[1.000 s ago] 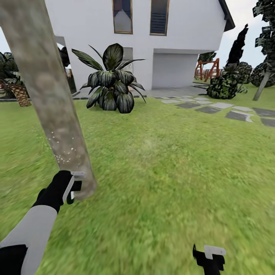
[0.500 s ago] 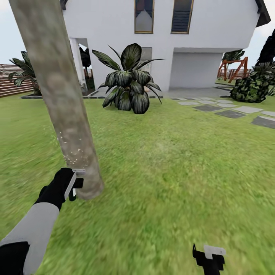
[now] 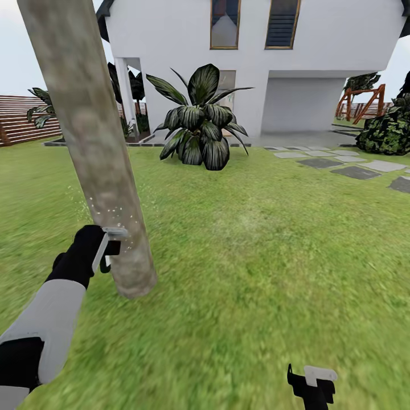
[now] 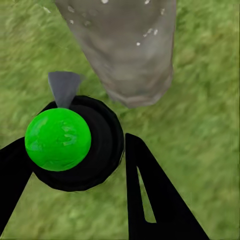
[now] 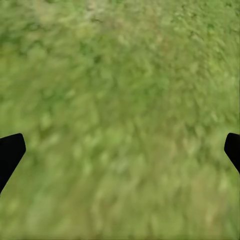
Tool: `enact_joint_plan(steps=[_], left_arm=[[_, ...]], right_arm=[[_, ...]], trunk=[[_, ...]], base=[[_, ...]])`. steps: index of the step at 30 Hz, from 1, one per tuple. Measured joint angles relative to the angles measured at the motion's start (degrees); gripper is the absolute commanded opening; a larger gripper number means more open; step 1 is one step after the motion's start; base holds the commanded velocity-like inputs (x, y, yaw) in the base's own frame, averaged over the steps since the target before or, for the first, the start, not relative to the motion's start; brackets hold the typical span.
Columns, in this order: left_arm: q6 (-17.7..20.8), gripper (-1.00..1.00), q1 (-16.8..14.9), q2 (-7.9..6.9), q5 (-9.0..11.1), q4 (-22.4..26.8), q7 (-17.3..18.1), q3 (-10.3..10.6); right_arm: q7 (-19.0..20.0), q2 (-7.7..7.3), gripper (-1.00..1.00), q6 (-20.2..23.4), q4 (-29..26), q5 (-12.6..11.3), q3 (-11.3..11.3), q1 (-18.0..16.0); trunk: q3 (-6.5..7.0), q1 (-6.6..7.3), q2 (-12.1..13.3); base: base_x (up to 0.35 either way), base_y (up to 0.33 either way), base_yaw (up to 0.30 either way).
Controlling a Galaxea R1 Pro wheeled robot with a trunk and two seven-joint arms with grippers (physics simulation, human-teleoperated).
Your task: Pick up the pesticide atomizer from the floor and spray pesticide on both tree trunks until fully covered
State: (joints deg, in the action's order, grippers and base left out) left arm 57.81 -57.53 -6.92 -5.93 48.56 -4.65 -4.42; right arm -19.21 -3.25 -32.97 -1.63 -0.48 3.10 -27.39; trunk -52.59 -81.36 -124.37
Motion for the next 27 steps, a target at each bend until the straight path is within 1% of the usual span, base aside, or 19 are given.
enact_joint_plan(steps=[1,3,4,6,7,9,14,18,20,25,27], left_arm=[[0.0,-1.00,0.0,-0.78,-0.3,0.0,0.0,-0.1],[0.1,-1.00,0.2,-2.56,-0.3,0.0,0.0,-0.2],[0.1,-1.00,0.4,-2.83,0.2,0.0,0.0,-0.1],[0.0,-1.00,0.6,-2.63,0.6,0.0,0.0,0.3],[0.0,-1.00,0.7,-2.46,0.3,0.0,0.0,0.3],[0.0,-1.00,0.7,-2.32,0.5,0.0,-0.1,0.3],[-0.1,-1.00,0.9,-2.35,0.3,0.0,0.0,0.3],[-0.1,-1.00,0.9,-2.51,0.3,0.0,0.0,0.3],[-0.2,-1.00,1.0,-2.87,0.2,-0.1,0.0,0.1],[-0.3,-1.00,1.0,-3.24,0.3,-0.2,0.0,-0.1],[-0.3,-1.00,1.0,-3.21,0.4,-0.4,-0.1,0.0]], right_arm=[[0.0,0.00,1.00,0.0,0.0,0.0,0.0,0.0],[0.0,0.00,1.00,0.0,-0.1,0.0,0.0,0.0],[0.0,0.00,1.00,0.0,-0.1,0.0,0.0,0.0],[0.0,0.00,1.00,0.0,-0.1,0.0,0.0,0.0],[0.0,0.00,1.00,0.0,-0.1,0.0,0.0,0.0],[0.0,0.02,1.00,0.0,-0.1,0.0,0.0,0.0],[0.0,0.00,1.00,0.0,-0.1,0.0,0.0,0.0],[0.0,0.00,1.00,0.0,-0.1,0.0,0.0,0.0],[0.0,0.00,1.00,0.0,-0.1,0.0,0.0,0.0],[0.0,0.05,1.00,0.1,-0.1,0.0,0.0,0.0],[0.0,0.08,1.00,0.1,0.0,0.0,0.0,0.0]], trunk=[[0.00,0.00,0.0],[0.00,0.00,0.0],[0.00,0.00,0.0],[0.00,0.00,0.0],[0.00,0.01,0.0],[0.00,0.01,0.0],[0.00,0.00,0.0],[0.00,-0.02,0.0],[0.00,-0.02,0.0],[0.00,0.00,0.0],[0.00,0.00,0.0]], base=[[0.000,0.000,0.000],[0.000,0.000,0.000],[0.000,0.000,0.000],[0.037,-0.052,0.153],[0.128,-0.192,0.253],[0.141,-0.219,0.248],[0.055,-0.259,0.041],[-0.169,-0.243,0.002],[-0.187,-0.236,0.000],[-0.037,-0.266,0.001],[-0.002,-0.273,0.126]])
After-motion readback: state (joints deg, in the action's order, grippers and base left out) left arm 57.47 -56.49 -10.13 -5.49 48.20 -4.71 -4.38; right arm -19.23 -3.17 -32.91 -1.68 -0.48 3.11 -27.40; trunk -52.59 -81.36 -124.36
